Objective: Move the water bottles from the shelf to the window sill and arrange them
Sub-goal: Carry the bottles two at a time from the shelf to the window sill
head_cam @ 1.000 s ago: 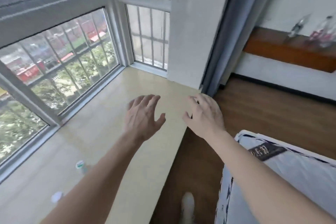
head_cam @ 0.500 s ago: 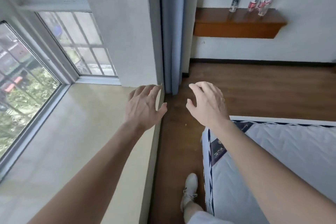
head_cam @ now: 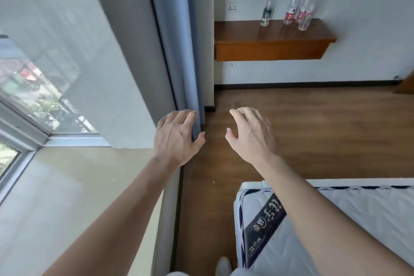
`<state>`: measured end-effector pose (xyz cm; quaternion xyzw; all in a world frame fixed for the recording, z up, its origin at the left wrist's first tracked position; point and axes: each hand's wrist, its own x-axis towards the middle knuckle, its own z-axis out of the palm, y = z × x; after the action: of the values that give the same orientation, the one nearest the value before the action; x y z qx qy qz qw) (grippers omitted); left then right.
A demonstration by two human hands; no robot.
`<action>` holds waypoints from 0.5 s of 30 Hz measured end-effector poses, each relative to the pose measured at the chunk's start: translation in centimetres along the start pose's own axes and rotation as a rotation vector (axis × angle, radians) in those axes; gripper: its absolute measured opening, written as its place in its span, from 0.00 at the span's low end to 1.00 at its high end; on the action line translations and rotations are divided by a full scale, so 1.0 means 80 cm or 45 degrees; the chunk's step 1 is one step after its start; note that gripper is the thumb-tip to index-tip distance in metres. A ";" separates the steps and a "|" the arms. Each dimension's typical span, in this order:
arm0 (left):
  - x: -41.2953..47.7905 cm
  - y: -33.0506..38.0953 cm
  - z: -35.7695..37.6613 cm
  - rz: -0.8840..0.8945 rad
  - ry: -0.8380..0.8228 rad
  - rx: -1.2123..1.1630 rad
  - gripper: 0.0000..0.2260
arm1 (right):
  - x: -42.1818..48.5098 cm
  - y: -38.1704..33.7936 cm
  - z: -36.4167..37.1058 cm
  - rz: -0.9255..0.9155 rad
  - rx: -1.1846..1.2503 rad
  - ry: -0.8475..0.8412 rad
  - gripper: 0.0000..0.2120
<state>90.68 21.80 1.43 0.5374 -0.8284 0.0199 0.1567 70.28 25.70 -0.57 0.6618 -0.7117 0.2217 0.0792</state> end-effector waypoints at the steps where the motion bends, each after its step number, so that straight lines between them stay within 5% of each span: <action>1: 0.015 0.001 0.004 0.008 -0.006 0.007 0.24 | 0.012 0.007 0.005 0.003 -0.004 -0.002 0.19; 15: 0.274 -0.017 0.086 0.138 -0.049 -0.055 0.26 | 0.217 0.089 0.085 0.111 -0.118 -0.029 0.20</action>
<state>82.08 0.47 0.90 0.4886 -0.8594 0.0002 0.1509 62.63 7.26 -1.05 0.6282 -0.7503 0.1843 0.0917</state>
